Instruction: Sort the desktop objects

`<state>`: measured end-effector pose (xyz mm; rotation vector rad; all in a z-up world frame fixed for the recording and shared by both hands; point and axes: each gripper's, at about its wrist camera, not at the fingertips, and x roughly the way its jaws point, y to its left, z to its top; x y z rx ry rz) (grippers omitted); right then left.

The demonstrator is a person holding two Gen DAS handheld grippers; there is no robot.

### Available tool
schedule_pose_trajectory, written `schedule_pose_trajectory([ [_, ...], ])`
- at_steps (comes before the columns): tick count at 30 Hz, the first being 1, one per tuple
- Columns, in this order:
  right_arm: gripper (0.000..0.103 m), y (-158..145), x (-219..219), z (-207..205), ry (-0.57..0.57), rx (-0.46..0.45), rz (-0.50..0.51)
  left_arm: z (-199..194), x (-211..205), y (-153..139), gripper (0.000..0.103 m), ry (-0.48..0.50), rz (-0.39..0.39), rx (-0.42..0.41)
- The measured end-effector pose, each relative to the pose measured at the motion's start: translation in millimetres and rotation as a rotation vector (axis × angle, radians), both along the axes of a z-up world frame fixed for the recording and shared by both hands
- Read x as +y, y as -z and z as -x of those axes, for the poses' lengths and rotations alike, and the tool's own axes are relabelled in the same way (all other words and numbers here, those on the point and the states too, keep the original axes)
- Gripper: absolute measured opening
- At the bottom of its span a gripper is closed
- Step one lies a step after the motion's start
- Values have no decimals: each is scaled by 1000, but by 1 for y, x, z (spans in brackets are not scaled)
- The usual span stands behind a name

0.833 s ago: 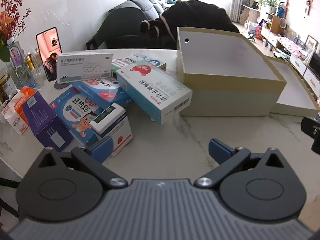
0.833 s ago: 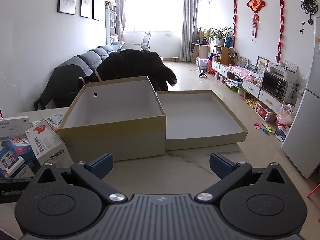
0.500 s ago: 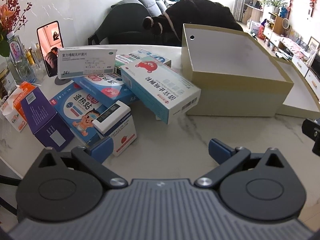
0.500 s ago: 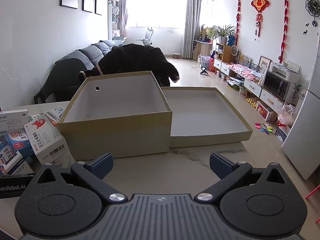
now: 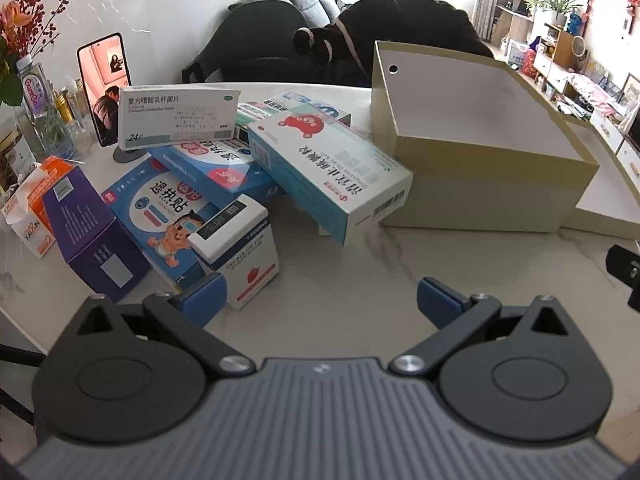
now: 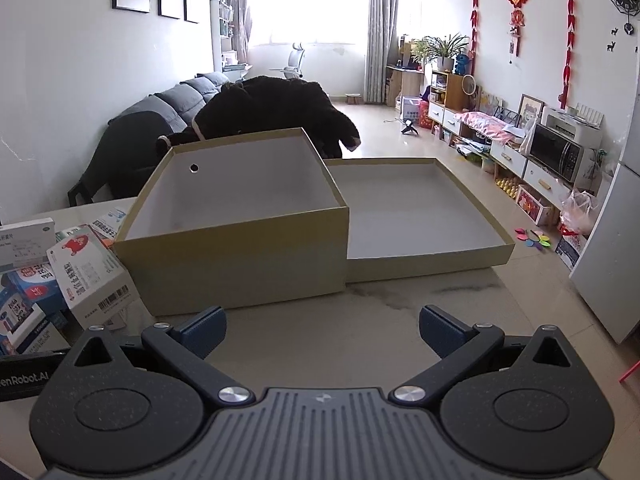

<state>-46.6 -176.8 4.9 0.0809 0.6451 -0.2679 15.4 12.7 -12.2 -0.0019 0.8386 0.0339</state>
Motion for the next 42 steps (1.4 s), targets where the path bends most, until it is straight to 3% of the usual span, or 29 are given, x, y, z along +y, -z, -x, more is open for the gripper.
schedule_pose_trajectory([
  [42,103,7,9,2,-15,-4,8,4,-2,-2,103,-9,-10,-18],
])
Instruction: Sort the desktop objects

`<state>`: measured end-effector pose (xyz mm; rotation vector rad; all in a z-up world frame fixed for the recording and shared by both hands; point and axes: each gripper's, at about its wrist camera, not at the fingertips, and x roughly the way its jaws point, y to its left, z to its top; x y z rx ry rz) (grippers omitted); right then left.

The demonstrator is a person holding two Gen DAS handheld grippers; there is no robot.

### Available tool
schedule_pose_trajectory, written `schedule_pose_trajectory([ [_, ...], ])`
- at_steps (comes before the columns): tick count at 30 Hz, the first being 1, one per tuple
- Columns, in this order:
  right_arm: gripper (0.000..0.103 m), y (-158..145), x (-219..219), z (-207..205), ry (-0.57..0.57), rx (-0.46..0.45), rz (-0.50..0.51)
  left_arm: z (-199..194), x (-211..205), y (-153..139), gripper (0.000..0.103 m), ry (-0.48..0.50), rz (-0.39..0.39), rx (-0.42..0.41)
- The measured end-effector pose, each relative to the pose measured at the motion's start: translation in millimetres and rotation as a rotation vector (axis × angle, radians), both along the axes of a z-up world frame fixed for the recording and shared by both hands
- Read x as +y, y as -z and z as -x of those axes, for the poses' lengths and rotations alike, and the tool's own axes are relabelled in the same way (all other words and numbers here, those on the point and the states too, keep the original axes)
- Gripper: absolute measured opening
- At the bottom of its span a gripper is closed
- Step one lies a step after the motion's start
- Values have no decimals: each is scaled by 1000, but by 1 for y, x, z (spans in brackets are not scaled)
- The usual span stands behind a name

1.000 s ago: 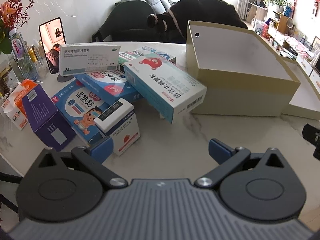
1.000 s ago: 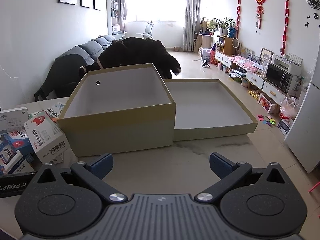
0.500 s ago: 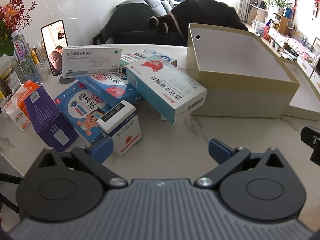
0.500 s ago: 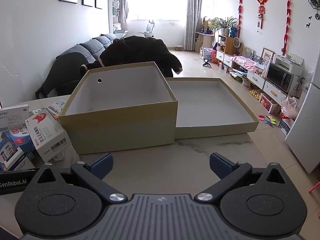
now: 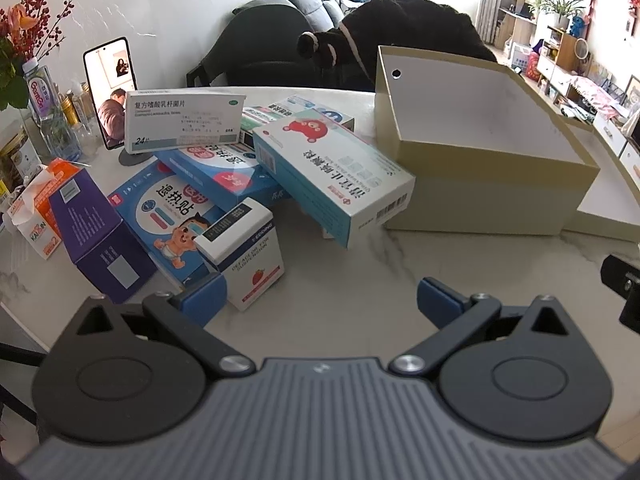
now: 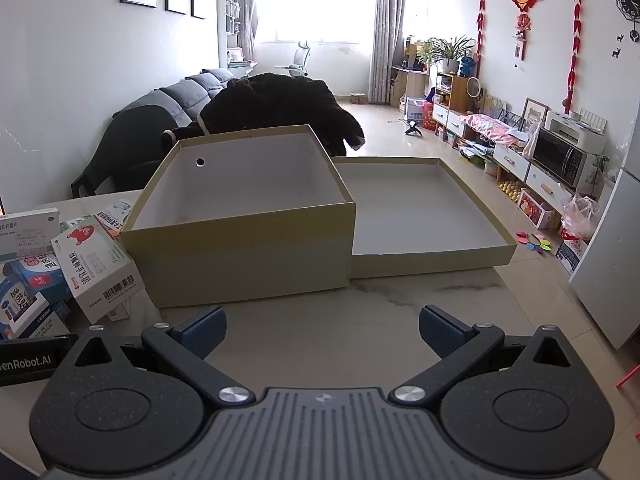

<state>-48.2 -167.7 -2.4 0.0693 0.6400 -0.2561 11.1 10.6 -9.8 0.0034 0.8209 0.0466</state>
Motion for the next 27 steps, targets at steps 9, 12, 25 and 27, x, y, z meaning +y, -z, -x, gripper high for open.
schedule_pose_trajectory([
  [9,103,-1,-2,1,2,0,-7,0,2,0,103,-7,0,0],
  [12,103,-1,-2,2,2,0,-9,0,2,0,103,-8,2,0],
  [25,103,-2,-1,1,1,5,-8,1,4,-1,103,-11,5,1],
  [27,103,-1,-1,1,-2,6,-9,0,4,0,103,-12,5,2],
])
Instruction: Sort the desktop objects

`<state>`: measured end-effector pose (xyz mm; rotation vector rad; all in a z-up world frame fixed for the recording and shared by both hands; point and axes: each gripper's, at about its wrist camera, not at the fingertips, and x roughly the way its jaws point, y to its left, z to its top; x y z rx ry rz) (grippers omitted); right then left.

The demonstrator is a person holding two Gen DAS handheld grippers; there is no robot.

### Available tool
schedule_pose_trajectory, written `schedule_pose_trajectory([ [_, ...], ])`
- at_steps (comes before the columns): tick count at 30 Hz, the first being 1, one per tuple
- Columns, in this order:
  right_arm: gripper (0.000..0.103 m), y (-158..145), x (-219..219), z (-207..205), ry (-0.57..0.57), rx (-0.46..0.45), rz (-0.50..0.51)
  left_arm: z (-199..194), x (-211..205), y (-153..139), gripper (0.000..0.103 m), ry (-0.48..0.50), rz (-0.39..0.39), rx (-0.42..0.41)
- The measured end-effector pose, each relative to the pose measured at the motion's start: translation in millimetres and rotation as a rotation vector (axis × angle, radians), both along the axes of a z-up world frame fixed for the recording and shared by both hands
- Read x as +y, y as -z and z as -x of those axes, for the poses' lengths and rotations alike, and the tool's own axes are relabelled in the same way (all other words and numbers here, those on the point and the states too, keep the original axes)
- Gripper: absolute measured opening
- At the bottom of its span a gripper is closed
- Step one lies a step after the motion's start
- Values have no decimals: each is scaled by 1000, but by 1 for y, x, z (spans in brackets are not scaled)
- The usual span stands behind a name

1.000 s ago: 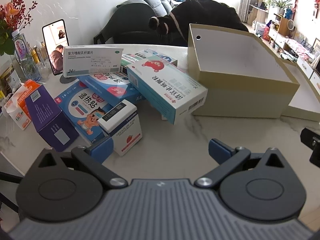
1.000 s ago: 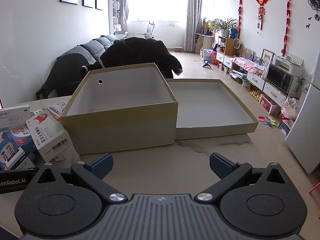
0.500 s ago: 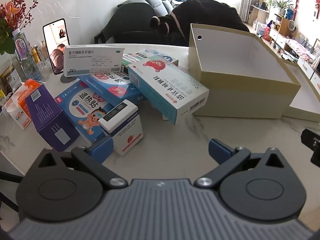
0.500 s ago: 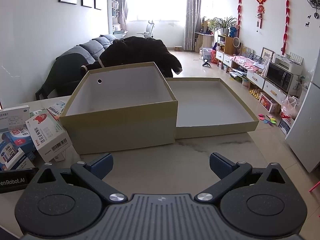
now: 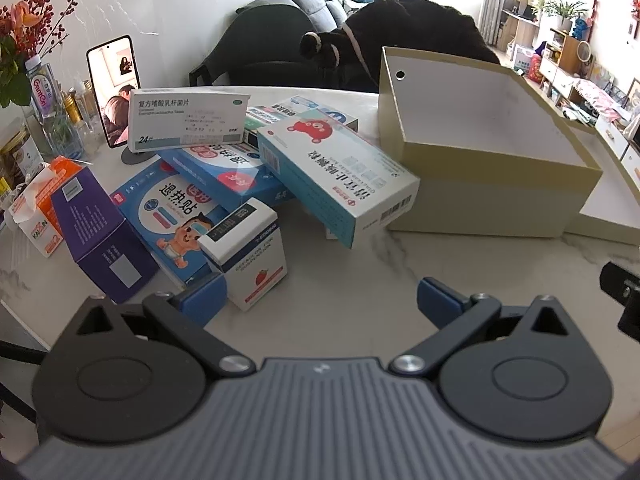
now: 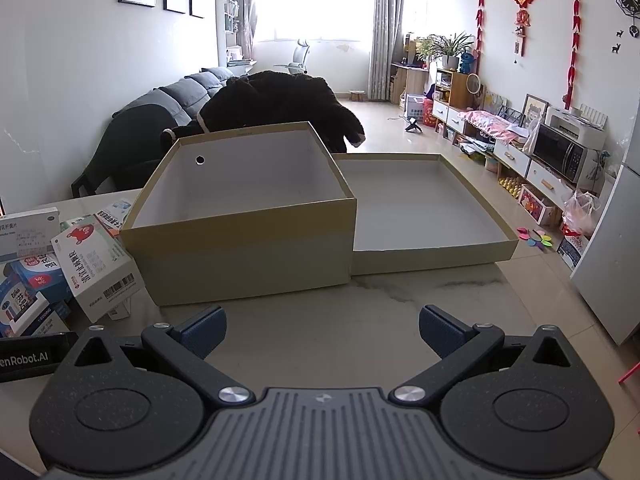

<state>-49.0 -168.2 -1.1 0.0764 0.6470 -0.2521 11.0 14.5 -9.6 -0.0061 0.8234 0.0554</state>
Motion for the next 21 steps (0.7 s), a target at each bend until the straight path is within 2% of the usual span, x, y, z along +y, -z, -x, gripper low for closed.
schedule_pose_trajectory([
  [21,103,2,0,-1,-2,2,9,-2,-2,1,103,2,-4,0],
])
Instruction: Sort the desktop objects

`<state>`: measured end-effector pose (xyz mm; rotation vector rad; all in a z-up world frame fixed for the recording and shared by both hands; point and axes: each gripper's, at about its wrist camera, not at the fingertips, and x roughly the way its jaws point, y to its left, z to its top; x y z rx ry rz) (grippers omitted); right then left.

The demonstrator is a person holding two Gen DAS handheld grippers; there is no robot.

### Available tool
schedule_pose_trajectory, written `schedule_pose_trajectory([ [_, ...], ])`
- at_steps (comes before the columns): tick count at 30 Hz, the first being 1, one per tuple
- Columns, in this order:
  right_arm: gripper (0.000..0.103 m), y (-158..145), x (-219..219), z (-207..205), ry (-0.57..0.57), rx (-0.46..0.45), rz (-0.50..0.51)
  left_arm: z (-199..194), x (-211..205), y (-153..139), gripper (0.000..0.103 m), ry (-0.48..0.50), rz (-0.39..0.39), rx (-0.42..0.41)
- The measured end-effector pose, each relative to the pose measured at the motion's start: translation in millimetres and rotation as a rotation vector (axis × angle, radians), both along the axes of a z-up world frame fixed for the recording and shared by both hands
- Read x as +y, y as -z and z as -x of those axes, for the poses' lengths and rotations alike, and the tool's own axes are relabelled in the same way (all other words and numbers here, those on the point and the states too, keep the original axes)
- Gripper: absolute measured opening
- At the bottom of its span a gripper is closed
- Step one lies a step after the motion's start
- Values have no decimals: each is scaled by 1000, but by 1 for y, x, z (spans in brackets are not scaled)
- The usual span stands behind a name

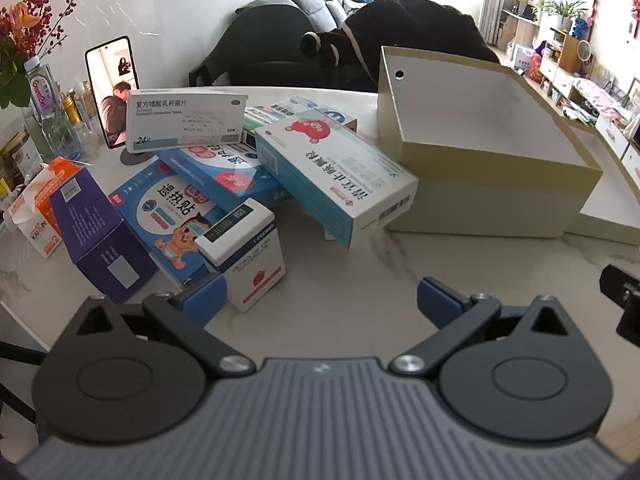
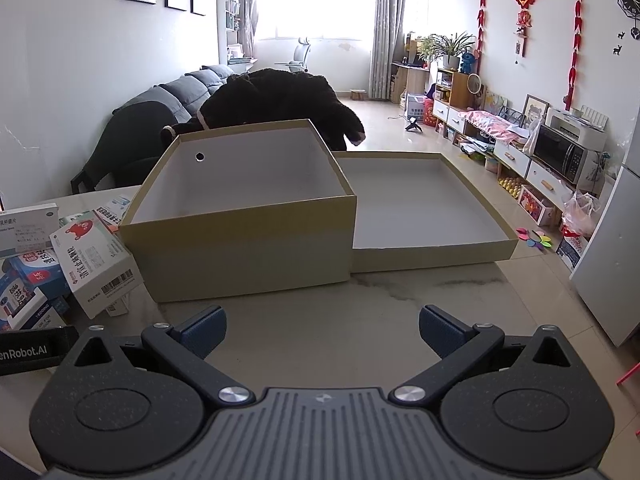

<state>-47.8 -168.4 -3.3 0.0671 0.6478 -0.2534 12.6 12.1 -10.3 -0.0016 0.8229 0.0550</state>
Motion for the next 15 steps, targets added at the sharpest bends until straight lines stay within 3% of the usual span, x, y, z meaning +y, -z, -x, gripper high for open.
schedule_pose_trajectory([
  [15,103,1,2,-4,-13,3,-3,-3,3,-2,103,-11,-3,0],
])
